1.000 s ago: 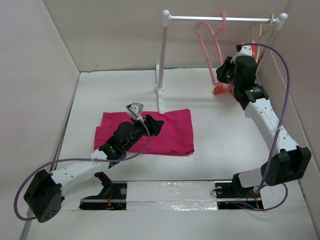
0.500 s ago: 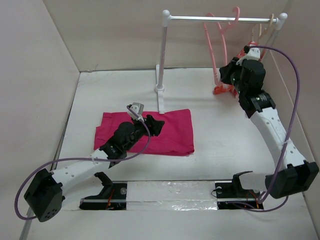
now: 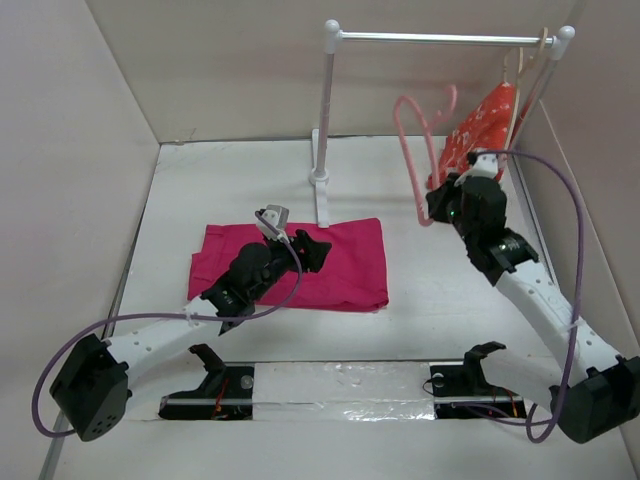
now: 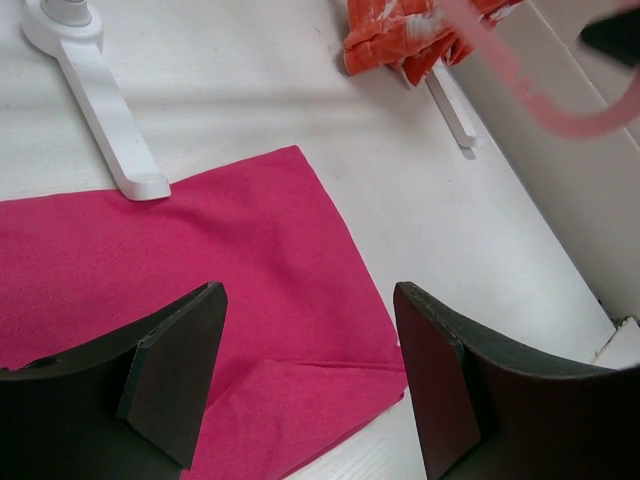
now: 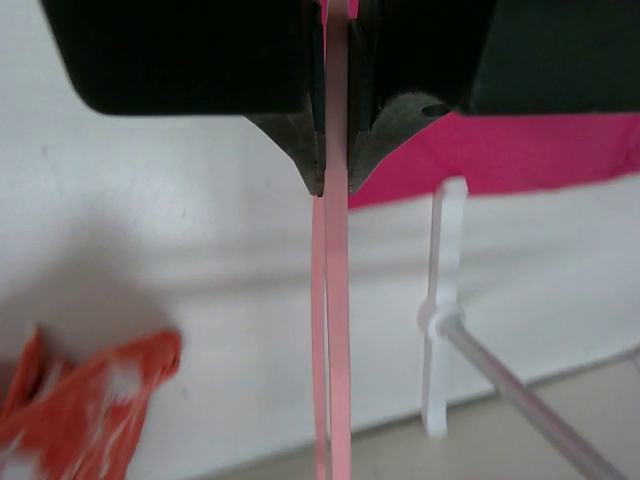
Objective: Place the trousers on the hanger
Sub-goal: Pick up the hanger from the clothesline, then place the trousers on the hanger.
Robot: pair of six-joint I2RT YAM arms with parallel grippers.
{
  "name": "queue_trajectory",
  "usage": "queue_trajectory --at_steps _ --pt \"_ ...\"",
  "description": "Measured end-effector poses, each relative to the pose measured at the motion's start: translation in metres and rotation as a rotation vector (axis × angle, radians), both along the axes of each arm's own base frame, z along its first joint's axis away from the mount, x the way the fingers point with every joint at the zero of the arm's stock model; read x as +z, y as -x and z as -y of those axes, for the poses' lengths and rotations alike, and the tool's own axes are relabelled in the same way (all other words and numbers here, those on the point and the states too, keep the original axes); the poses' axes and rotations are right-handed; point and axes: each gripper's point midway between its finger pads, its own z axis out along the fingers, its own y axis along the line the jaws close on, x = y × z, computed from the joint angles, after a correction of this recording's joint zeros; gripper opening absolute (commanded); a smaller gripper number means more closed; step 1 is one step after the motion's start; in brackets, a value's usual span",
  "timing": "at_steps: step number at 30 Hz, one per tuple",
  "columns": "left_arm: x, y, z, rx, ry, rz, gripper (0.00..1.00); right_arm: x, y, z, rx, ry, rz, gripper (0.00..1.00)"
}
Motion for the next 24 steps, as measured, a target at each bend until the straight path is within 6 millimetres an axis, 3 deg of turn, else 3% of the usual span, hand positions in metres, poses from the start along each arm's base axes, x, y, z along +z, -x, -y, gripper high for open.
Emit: queue_trajectory --at_steps 6,9,13,16,19,24 --pt "-0.009 -0.004 0.017 -0.021 -0.035 -0.062 0.6 -0.115 0.05 -0.023 0.038 0.053 -0.23 0.0" --pt "0.017 -0.011 0.054 -0.055 -0.05 -0.057 0.6 -0.149 0.072 -0.026 0.045 0.079 -0.286 0.0" --pt "0.068 -0.033 0.094 -0.063 -0.01 -0.004 0.64 -0.154 0.086 -0.036 0.065 0.065 -0.275 0.0" --pt "0.088 -0.055 0.117 -0.048 -0.013 0.014 0.69 -0.154 0.092 -0.043 0.077 0.05 -0.267 0.0" --pt "0.093 -0.074 0.146 -0.065 -0.037 0.008 0.7 -0.162 0.097 -0.045 0.076 0.052 -0.273 0.0" --pt "0.074 -0.091 0.2 -0.085 -0.145 -0.017 0.71 -0.169 0.102 -0.042 0.067 0.044 -0.274 0.0"
